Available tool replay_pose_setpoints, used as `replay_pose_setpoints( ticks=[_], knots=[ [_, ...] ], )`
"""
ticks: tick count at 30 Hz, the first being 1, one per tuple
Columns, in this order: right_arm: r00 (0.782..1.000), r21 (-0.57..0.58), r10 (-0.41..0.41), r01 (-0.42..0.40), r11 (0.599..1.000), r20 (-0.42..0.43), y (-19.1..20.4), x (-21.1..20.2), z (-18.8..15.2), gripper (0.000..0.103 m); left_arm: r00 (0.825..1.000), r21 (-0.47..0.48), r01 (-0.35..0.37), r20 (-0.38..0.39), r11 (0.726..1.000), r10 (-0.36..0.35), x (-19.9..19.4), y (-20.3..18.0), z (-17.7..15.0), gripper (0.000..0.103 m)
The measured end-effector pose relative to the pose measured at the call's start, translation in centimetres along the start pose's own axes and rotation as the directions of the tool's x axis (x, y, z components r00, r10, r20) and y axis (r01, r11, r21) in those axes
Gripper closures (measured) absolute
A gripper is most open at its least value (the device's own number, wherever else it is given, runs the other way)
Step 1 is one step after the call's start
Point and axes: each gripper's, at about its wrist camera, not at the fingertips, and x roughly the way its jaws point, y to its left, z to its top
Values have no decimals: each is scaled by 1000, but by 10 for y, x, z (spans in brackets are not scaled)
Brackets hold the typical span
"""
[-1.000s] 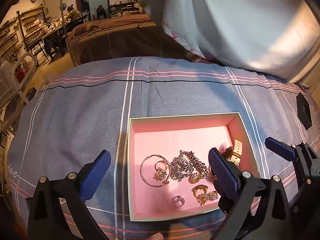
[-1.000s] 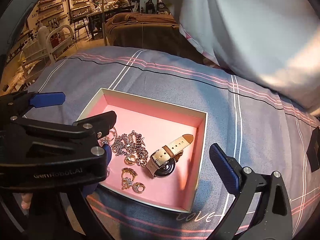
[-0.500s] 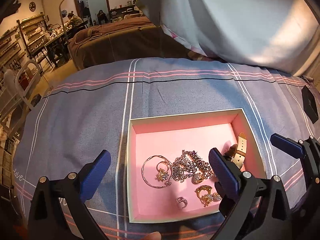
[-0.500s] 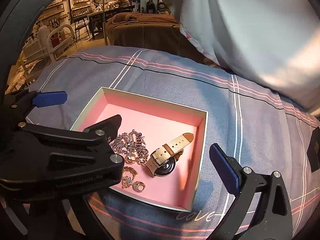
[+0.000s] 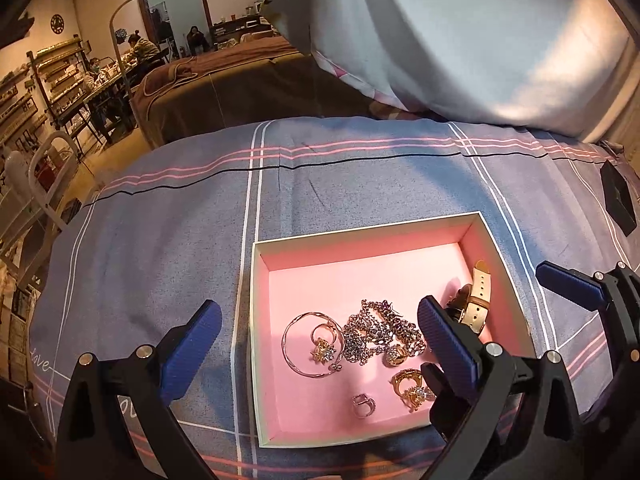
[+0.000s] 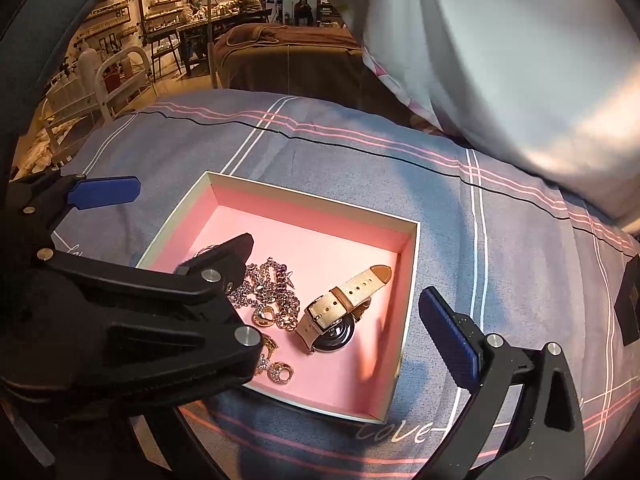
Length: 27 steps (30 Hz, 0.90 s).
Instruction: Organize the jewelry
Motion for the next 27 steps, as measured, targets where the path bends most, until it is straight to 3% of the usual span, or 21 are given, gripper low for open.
replay_pose_setpoints(
  ticks=[8, 10, 20, 24, 27],
  knots=[
    [1000, -8, 1, -2, 1000, -6, 3, 3, -1, 6, 999, -54, -29, -24, 998, 28, 0, 7, -1, 6],
    [1000, -13, 1, -1, 1000, -9, 4, 3, -1, 6, 999, -43, -8, -41, 999, 6, 1, 6, -1, 6],
    [1000, -10, -2, 2, 1000, -14, 3, 4, -3, 6, 999, -21, -43, -12, 999, 43, -1, 3, -5, 6],
    [1000, -9, -2, 2, 1000, -12, 3, 3, -3, 6, 999, -11, 1, -41, 1000, -1, 1, 2, -5, 6],
    [1000, -10, -4, 4, 1000, -12, 3, 3, -3, 6, 999, 5, -24, -30, 1000, 24, 0, 0, -6, 6]
  ],
)
